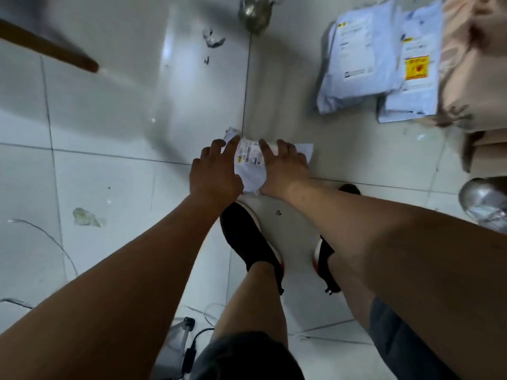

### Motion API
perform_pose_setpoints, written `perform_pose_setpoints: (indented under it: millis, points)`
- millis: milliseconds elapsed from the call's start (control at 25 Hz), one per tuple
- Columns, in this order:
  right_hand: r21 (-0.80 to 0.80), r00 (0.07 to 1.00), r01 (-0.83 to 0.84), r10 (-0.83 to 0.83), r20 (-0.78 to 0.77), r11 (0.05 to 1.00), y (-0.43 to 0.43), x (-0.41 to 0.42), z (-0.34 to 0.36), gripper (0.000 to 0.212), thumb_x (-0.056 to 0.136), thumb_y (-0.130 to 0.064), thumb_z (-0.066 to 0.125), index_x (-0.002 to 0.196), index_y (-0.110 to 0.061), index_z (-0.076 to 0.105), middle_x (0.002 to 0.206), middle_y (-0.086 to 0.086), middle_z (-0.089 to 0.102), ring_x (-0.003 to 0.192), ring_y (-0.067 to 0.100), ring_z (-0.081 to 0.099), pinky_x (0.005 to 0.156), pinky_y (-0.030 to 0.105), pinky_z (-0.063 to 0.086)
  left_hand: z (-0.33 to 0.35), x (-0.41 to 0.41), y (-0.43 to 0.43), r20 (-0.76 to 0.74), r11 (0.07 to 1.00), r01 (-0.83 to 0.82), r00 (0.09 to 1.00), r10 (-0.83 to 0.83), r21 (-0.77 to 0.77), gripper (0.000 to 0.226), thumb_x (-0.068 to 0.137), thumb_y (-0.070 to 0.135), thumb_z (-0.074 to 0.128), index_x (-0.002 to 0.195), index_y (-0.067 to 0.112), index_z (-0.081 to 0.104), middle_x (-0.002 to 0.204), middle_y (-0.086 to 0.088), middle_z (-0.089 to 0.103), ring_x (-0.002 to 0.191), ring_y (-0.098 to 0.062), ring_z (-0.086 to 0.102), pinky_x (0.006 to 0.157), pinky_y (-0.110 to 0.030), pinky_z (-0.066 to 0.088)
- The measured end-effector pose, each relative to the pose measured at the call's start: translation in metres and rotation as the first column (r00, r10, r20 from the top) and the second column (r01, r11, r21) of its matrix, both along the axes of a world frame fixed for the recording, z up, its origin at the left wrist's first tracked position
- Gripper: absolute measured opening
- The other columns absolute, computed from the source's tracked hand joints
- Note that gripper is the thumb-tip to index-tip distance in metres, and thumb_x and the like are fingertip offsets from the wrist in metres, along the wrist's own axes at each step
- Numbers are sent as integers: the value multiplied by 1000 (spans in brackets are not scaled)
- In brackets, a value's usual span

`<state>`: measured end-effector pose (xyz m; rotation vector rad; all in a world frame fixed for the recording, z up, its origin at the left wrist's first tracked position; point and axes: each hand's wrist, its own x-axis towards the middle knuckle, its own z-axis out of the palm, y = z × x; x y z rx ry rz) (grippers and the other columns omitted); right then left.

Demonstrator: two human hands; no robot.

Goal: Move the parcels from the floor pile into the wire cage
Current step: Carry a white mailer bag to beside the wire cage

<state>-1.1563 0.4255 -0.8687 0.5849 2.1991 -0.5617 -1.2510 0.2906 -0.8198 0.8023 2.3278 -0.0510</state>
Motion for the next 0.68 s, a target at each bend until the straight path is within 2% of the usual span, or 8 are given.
perform_pose_setpoints:
  millis: [120, 240, 320, 400, 440, 520, 680]
  points:
    - [67, 991, -129, 127, 32, 989, -31, -7, -61, 124, 76, -58, 76, 160, -29, -10, 164, 20, 10, 151, 42, 10, 121, 60, 10, -38, -1, -35, 39, 997, -25, 999, 22, 80, 84, 82, 28, 71, 158, 26, 35, 150, -9, 46, 126, -35, 52, 96, -46, 48]
    - [110, 985, -172, 168, 42, 979, -31, -7, -92, 127, 76, -62, 72, 158, -29, -19, 165, 24, 2, 152, 47, 3, 120, 66, 2, -54, 4, -37, 65, 992, -79, 995, 73, 101, 82, 85, 32, 70, 158, 27, 34, 152, -7, 44, 130, -31, 50, 100, -45, 46]
    - [125, 975, -221, 223, -1, 967, -26, -8, -99, 126, 74, -69, 67, 158, -30, -19, 162, 25, 11, 149, 46, 13, 118, 67, 10, -60, 6, -30, 76, 985, -123, 991, 114, 122, 80, 85, 31, 69, 157, 27, 35, 151, -6, 45, 130, -30, 50, 100, -43, 45]
    - [159, 959, -257, 271, -76, 953, -22, -7, -98, 121, 73, -73, 62, 160, -29, -11, 150, 23, 33, 135, 42, 36, 110, 61, 29, -58, 8, -21, 74, 981, -125, 991, 115, 147, 79, 82, 28, 70, 155, 27, 38, 147, -7, 49, 125, -30, 53, 98, -42, 46]
    - [169, 959, -244, 264, -104, 955, -19, -7, -95, 120, 73, -73, 62, 161, -28, -6, 144, 21, 39, 128, 41, 41, 105, 57, 34, -55, 9, -18, 76, 980, -119, 991, 108, 161, 80, 81, 27, 70, 154, 26, 39, 145, -7, 51, 123, -30, 55, 97, -42, 48]
    - [165, 977, -166, 185, -105, 972, -8, -10, -81, 123, 68, -72, 67, 161, -28, -1, 140, 20, 42, 123, 40, 44, 101, 54, 40, -46, 6, -10, 75, 978, -125, 991, 113, 169, 80, 80, 26, 70, 154, 26, 40, 145, -8, 52, 121, -30, 57, 95, -43, 50]
    - [152, 994, -74, 86, -70, 986, 18, -8, -42, 125, 65, -68, 70, 162, -28, 2, 141, 20, 39, 125, 40, 40, 99, 53, 40, -18, 3, 7, 87, 988, -92, 993, 81, 124, 80, 83, 24, 67, 157, 27, 36, 149, -7, 49, 123, -31, 55, 97, -42, 48]
